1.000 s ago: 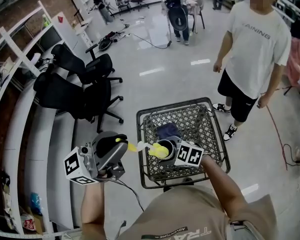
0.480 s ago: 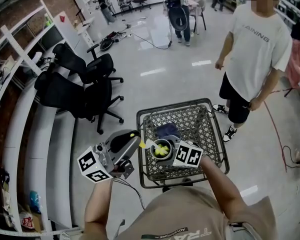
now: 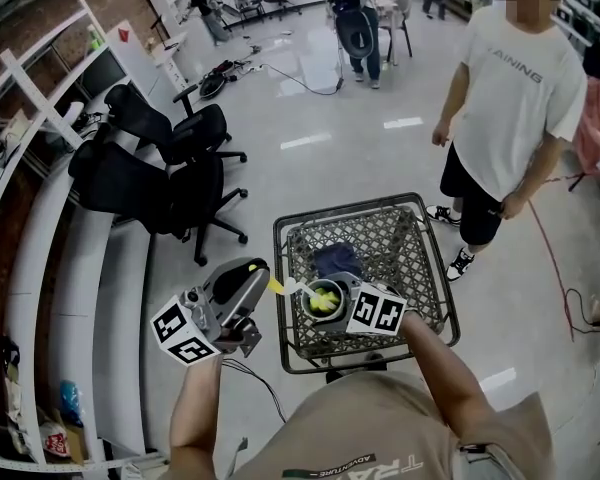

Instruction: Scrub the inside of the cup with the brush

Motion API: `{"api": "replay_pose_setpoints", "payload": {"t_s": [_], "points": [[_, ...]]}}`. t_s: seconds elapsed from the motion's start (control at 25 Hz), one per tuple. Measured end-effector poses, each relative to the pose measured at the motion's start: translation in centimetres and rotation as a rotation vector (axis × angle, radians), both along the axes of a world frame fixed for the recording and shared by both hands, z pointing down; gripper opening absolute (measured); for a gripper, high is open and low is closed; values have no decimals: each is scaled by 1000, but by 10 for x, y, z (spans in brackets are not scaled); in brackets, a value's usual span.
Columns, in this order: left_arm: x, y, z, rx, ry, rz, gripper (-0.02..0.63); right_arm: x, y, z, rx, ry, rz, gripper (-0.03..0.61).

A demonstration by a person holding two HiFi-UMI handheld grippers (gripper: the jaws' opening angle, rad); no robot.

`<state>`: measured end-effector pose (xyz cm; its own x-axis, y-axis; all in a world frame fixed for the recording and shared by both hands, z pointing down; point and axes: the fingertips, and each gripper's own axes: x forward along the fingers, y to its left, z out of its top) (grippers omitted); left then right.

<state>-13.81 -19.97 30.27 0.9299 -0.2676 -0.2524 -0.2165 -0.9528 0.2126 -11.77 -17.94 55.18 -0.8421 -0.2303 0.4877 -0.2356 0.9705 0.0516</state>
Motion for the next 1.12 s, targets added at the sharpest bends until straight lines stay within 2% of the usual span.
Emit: {"api": "replay_pose_setpoints", "payload": {"t_s": [0.16,0.36,0.56,0.84,1.12], "points": [[-1,2,-11,26,3,4,52,5,0,7,-12,20,2,383],[-1,10,-41,108,5,22,52,14,1,20,-37,42,14,383],[1,22,-62,166,8,51,52,19,-3,29,-41,10,41,383],[2,21,-69,174,-2,33,52,28,-10,43,-63,-21,75,383],[-1,-4,-52,135,-45,-49,52,32,-32,62,-42,-37,83,383]]}}
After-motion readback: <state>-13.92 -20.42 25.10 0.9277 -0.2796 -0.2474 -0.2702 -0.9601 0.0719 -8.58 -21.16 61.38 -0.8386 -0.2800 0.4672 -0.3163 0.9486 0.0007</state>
